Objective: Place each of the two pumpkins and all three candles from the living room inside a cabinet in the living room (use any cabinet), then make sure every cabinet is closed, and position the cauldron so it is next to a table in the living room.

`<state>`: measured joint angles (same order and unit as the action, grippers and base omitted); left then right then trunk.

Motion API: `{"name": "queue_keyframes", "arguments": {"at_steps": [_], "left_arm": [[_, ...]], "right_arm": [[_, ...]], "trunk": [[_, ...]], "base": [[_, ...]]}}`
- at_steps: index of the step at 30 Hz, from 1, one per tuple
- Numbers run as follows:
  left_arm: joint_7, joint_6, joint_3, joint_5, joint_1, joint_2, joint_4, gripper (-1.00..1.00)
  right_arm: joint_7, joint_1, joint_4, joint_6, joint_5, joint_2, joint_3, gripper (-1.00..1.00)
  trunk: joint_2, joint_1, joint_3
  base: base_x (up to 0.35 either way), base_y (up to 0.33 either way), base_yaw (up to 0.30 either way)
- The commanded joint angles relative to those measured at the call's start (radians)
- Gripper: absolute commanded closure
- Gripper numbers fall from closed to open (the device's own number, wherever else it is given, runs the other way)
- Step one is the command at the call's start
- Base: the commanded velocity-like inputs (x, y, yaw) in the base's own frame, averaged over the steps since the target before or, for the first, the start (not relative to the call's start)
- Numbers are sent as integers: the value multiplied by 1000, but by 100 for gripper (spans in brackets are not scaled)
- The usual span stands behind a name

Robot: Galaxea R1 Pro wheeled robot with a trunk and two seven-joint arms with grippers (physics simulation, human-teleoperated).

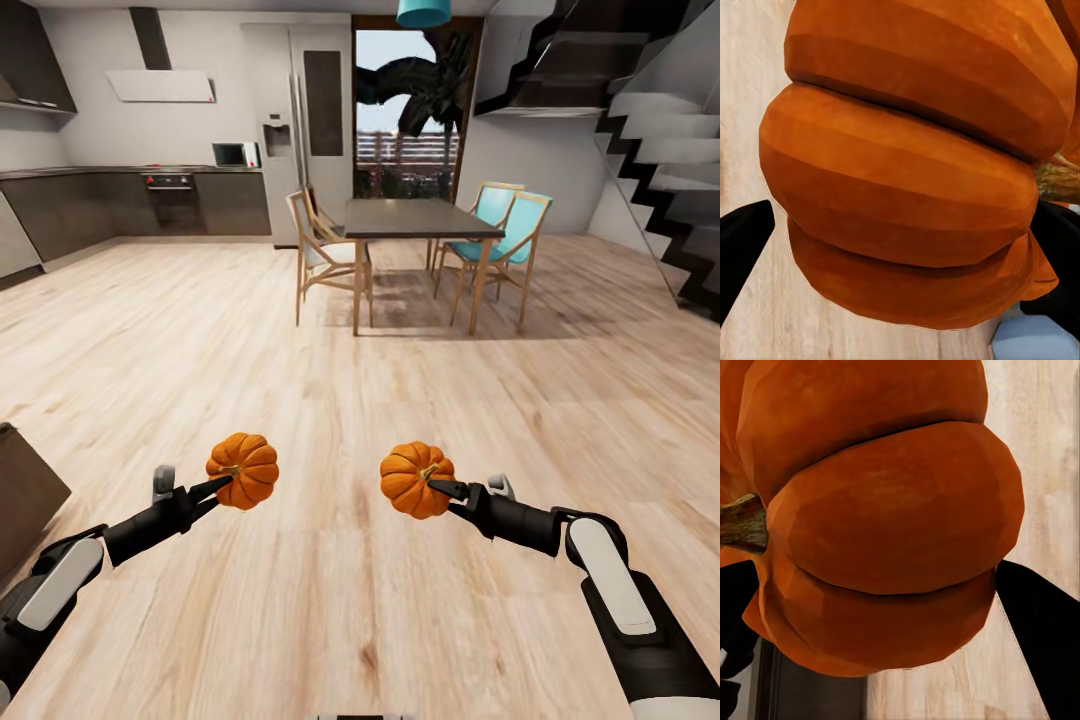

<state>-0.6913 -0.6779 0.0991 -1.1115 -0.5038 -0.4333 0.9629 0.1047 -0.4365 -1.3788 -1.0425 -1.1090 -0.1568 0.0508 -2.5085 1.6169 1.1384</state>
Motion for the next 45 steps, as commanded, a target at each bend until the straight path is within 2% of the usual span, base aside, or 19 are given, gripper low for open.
{"name": "queue_keyframes", "arguments": {"at_steps": [1,14,32,45], "left_arm": [[1,-10,1,-17,-1,-1,0,100],[1,-9,1,-17,-1,-1,0,100],[1,-8,2,-18,-1,-1,0,100],[1,-8,2,-20,-1,-1,1,100]], "right_arm": [[10,-1,0,-5,-8,0,1,100],[10,-1,0,-5,-8,0,1,100],[9,-1,0,-5,-5,0,1,100],[9,-1,0,-5,-5,0,1,100]], "trunk": [[0,0,1],[0,0,1],[0,0,1],[0,0,1]], "base": [[278,-132,0],[305,-59,54],[199,-162,278],[27,-20,290]]}}
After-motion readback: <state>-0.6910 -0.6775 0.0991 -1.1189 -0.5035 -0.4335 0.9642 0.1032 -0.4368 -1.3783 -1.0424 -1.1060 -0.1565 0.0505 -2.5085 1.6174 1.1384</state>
